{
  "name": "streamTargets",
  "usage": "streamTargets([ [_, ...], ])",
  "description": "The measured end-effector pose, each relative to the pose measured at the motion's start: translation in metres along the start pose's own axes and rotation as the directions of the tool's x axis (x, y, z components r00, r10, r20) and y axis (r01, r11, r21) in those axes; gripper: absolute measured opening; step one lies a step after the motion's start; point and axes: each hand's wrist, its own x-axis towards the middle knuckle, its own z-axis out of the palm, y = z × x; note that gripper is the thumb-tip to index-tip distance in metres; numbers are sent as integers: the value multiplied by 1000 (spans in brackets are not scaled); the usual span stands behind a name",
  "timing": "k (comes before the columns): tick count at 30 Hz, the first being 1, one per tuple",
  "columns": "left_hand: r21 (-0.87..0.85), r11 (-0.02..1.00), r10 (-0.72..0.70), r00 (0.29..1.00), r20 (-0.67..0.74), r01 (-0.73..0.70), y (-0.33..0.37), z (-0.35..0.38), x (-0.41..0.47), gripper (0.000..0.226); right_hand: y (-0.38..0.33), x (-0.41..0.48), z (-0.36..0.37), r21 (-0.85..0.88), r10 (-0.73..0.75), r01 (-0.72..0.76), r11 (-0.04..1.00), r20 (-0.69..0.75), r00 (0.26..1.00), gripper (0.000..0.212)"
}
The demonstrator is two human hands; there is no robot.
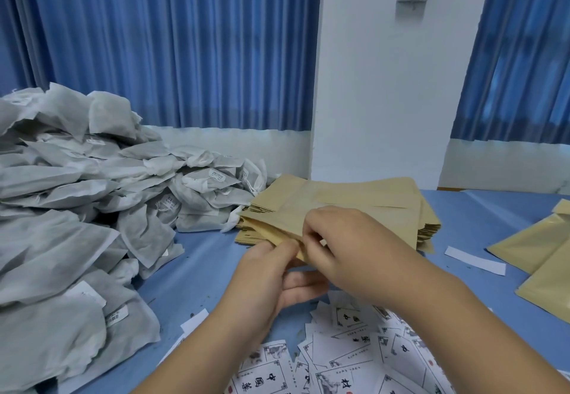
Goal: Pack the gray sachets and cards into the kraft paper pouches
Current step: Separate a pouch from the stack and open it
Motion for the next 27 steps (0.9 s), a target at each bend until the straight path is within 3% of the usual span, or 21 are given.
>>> streamTargets([
  [4,75,997,22,994,111,-31,2,-3,-2,26,1,-3,-5,34,5,-7,999,48,999,12],
  [11,-51,996,81,995,57,-78,-2,-9,2,31,-1,-1,-4,7,69,-69,998,55,996,25],
  [16,-23,995,98,995,8,-97,-4,-8,4,24,-4,0,1,-30,109,-107,994,73,991,36],
  [22,-8,995,102,993,63,-102,-8,-5,1,22,1,1,0,52,142,-146,988,69,987,15],
  [27,-75,993,91,996,-19,-93,-7,2,2,18,-6,2,3,-57,67,-64,996,47,997,14],
])
